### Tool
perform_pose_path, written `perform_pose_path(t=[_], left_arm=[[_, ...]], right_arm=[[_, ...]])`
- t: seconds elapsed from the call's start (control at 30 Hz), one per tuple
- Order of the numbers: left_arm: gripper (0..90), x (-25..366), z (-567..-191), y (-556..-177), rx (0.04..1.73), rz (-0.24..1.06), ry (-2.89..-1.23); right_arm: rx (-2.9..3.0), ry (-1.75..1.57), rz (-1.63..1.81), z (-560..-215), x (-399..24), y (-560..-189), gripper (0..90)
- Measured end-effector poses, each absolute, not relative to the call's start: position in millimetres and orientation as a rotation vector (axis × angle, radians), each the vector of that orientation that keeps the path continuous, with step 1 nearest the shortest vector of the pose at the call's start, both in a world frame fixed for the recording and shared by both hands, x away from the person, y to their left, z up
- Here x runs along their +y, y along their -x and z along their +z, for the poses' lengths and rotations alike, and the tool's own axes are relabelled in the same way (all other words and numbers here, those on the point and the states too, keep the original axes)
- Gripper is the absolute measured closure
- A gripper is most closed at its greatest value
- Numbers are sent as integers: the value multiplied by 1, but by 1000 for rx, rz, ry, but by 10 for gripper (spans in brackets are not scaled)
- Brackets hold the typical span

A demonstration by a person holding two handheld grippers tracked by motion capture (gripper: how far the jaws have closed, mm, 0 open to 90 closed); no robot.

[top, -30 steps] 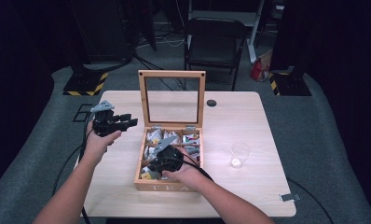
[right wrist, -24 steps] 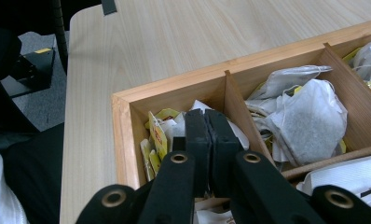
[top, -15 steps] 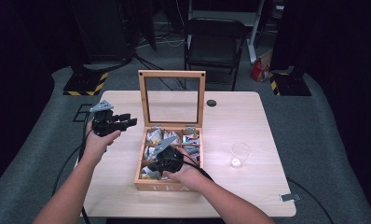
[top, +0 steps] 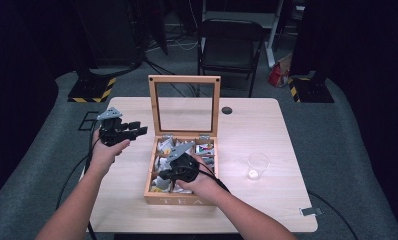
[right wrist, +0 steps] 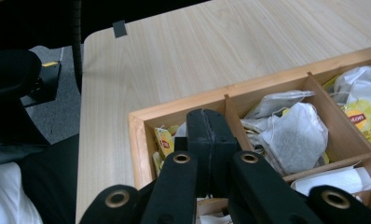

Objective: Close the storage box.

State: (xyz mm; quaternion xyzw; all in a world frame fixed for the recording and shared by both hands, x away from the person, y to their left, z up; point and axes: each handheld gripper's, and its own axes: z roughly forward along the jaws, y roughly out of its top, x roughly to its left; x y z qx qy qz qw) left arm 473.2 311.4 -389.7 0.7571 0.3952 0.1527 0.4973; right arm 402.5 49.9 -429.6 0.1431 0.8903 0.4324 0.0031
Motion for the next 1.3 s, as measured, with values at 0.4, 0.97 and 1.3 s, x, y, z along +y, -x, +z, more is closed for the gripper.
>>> perform_pose_path(t=[0.4,0.97,1.3], left_arm=[[539,311,-389,-474,952,376,-1832],[539,312,-387,-473,953,379,-1825],[539,313,-386,-473,951,374,-1833]], right_arm=[[2767,-441,1369,-405,43,-404,900],[2734,-422,1436,-376,39,-403,900],[2712,-432,1452,-361,34,-404,900]])
